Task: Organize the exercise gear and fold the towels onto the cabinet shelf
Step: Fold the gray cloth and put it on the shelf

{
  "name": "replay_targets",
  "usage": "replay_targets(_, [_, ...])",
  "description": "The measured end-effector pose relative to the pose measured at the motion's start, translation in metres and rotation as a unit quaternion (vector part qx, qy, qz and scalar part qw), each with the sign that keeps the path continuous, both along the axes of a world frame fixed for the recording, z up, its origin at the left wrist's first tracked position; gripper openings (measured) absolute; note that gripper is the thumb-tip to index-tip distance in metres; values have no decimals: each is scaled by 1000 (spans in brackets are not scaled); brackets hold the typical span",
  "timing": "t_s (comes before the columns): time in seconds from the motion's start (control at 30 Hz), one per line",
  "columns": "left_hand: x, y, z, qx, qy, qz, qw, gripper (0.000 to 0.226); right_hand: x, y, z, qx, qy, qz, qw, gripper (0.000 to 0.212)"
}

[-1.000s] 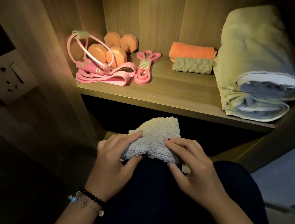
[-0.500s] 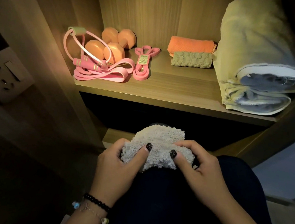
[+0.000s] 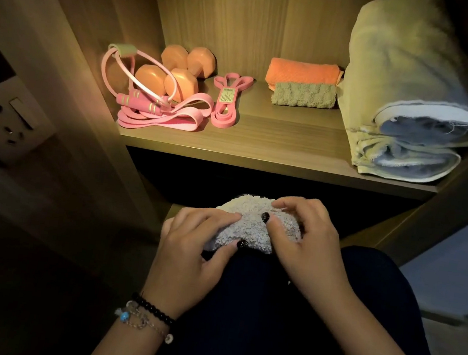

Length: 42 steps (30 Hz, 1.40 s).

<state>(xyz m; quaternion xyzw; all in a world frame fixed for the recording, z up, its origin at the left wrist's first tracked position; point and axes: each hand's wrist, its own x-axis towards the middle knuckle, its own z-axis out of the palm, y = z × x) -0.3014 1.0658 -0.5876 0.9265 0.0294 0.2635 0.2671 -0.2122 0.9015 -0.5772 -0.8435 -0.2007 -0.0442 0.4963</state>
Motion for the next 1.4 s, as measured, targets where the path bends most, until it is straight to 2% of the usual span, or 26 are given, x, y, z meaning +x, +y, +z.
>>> replay_targets(0.07, [6, 3, 4, -13, 18, -8, 1000, 33, -2, -1, 0, -44, -95, 37, 994, 18])
replay_targets(0.13, [13, 5, 7, -45, 35, -16, 998, 32, -1, -6, -3, -57, -128, 89, 986, 28])
replay_targets(0.27, [26, 5, 12, -156, 53, 0, 986, 16, 3, -14, -5, -53, -58, 148, 986, 41])
replay_targets(0.37, [36, -2, 15, -204, 62, 40, 976, 13, 9, -6, -7, -7, 13, 98, 995, 27])
replay_targets(0.43, [40, -7, 17, -228, 60, 82, 968, 18, 15, 3, -2, 27, 75, 60, 995, 13])
replay_targets(0.5, [42, -8, 18, -256, 74, 132, 955, 29, 21, 10, 6, 21, 125, 26, 992, 9])
replay_targets(0.63, [43, 0, 20, -340, 179, 196, 902, 56, 31, 17, 16, 23, 205, 4, 979, 24])
replay_targets(0.7, [41, 2, 20, -367, 208, 199, 885, 58, 31, 16, 19, 36, 233, -3, 972, 26])
replay_targets(0.87, [40, 1, 23, -380, 102, 160, 905, 33, 25, 11, 18, 66, 233, -9, 970, 24])
replay_targets(0.97, [46, -2, 31, -432, 95, 110, 890, 32, 26, 6, 17, 86, 248, -14, 965, 23])
replay_targets(1.07, [63, -6, 40, -469, 91, 60, 876, 20, 37, -6, 19, 80, 230, -30, 969, 21])
replay_targets(1.17, [91, -13, 48, -437, 94, 24, 894, 18, 53, -19, 24, 36, 180, -70, 981, 22])
replay_targets(1.3, [139, -28, 47, -378, 95, 6, 921, 35, 82, -27, 23, -40, 84, -133, 987, 23])
replay_targets(1.4, [172, -31, 39, -349, 87, 10, 933, 28, 103, -25, 15, -91, 29, -148, 984, 31])
